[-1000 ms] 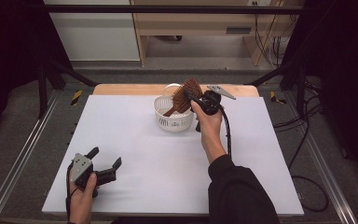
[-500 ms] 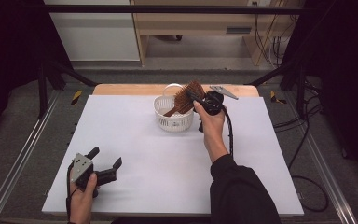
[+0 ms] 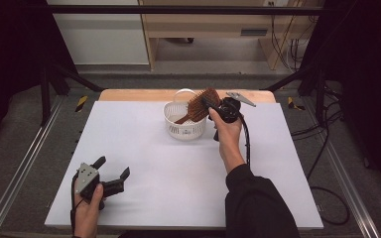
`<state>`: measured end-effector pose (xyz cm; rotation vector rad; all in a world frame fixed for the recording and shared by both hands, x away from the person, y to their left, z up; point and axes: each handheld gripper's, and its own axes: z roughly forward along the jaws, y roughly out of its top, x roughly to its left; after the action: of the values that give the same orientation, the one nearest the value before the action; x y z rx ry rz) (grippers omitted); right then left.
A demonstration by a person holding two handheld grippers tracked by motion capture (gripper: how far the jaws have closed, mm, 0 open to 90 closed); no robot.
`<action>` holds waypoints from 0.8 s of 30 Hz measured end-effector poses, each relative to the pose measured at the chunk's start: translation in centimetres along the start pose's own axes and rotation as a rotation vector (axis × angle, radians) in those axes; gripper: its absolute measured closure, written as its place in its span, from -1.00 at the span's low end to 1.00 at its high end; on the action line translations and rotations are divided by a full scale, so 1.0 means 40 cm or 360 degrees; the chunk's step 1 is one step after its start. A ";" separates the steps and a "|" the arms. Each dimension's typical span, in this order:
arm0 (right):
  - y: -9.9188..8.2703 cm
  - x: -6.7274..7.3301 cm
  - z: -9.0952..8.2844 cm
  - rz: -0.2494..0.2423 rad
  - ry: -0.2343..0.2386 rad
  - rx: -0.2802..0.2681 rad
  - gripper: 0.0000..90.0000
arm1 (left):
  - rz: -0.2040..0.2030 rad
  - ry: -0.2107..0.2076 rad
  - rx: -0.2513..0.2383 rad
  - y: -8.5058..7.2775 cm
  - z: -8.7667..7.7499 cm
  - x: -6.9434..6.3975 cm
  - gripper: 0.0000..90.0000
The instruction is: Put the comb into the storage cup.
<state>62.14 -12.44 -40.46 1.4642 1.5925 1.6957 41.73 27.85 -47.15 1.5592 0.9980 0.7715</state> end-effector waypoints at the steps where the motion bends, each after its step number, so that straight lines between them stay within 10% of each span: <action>1: 0.000 -0.001 0.000 -0.0003 -0.0002 0.0001 -0.10 | 0.0000 0.0000 0.0001 0.000 0.000 0.000 -0.95; 24: -0.003 -0.012 0.004 0.0003 -0.0045 0.0018 -0.19 | 0.0002 0.0002 0.0003 0.000 -0.001 0.001 -0.95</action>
<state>62.40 -12.72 -40.81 1.4890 1.5891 1.6625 41.72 27.92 -47.15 1.5615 0.9991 0.7728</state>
